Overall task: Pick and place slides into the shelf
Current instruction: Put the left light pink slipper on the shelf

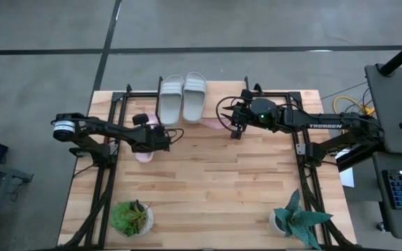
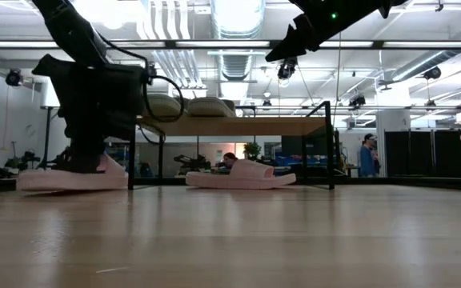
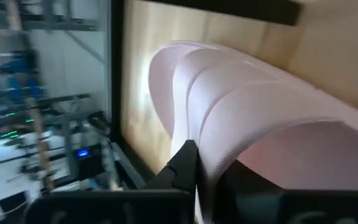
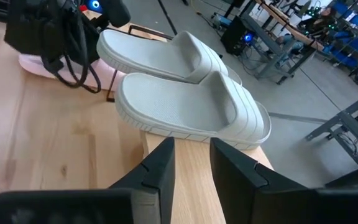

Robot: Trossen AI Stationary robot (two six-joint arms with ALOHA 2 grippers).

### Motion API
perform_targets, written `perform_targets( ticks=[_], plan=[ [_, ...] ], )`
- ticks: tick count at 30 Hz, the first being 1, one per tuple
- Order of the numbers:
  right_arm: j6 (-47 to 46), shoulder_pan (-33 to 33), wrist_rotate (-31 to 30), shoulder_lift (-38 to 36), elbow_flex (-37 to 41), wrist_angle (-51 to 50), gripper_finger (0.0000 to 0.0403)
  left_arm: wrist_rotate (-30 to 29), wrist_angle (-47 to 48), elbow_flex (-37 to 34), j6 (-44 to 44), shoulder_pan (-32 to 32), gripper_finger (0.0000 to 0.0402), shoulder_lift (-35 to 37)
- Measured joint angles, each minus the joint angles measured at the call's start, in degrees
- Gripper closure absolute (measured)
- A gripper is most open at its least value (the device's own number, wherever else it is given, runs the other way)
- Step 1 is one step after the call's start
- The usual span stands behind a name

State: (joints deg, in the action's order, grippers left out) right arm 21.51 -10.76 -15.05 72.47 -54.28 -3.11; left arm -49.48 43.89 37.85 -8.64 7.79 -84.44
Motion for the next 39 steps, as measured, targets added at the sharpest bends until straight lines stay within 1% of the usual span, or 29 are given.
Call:
perform_targets(
  ticks=[9, 18, 21, 26, 35, 39],
  plan=[
    [1.28, 0.0, -0.01, -0.11, -0.55, -0.07, 0.0315, 16.99, -0.25, 0.28, 1.96, -0.02, 0.04, 7.15],
    [1.67, 0.0, -0.02, -1.92, -0.68, -0.07, 0.0322, 27.91, 0.61, 1.72, 4.57, -0.57, 0.0401, 16.16],
    [1.67, 0.0, -0.02, -2.71, -0.68, -0.07, 0.0323, 29.03, 1.33, 2.28, 4.8, -1.08, 0.0401, 18.42],
    [1.65, 0.0, -0.02, -3.1, -0.68, -0.07, 0.0321, 28.92, 3.91, 3.52, 4.67, -1.27, 0.0401, 20.62],
    [1.72, 0.0, -0.02, -3.06, -0.66, -0.07, 0.033, 28.18, 6.59, 4.21, 4.68, -1.27, 0.0401, 20.41],
    [2.55, 0.0, -0.02, -3.06, -0.66, -0.04, 0.0328, 28.2, 10.8, 6.1, 4.91, -1.27, 0.0401, 20.52]
  ],
)
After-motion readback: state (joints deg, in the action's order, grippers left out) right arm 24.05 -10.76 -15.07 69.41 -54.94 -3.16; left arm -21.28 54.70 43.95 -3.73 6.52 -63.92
